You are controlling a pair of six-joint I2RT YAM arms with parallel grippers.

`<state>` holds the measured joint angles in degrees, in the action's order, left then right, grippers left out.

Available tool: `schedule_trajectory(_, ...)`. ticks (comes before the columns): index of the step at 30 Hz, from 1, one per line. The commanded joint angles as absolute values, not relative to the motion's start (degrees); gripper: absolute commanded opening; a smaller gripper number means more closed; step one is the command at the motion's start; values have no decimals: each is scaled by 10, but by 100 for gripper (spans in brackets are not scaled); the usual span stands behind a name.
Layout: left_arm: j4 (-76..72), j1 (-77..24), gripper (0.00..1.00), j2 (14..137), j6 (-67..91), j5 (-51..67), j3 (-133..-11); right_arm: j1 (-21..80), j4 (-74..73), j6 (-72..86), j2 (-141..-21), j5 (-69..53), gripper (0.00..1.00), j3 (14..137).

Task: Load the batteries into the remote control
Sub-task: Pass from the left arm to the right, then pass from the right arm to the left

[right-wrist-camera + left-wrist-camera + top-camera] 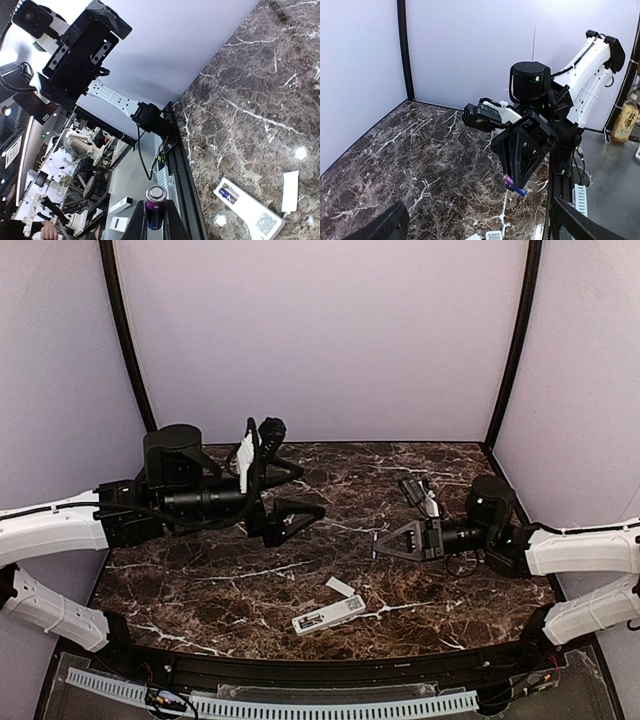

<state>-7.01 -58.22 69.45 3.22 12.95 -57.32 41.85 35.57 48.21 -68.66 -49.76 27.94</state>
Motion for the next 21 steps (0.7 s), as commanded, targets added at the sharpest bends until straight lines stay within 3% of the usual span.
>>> schedule_trajectory(1, -9, -642, 99, 677, -179, 89, -550, 416, 375, 546, -643, -536, 0, 254)
schedule_trajectory(5, 26, -773, 99, 704, -393, -97, -540, 415, 344, 567, -614, -540, 0, 252)
schedule_trajectory(8, -4, -828, 89, 735, -509, -197, -533, 415, 325, 589, -607, -535, 0, 252)
schedule_trajectory(11, -75, -872, 74, 743, -589, -262, -515, 416, 320, 614, -617, -533, 0, 251)
schedule_trajectory(16, -249, -922, 62, 790, -803, -349, -469, 416, 368, 663, -640, -547, 0, 244)
schedule_trajectory(21, -350, -938, 50, 812, -903, -359, -446, 423, 363, 663, -644, -546, 0, 248)
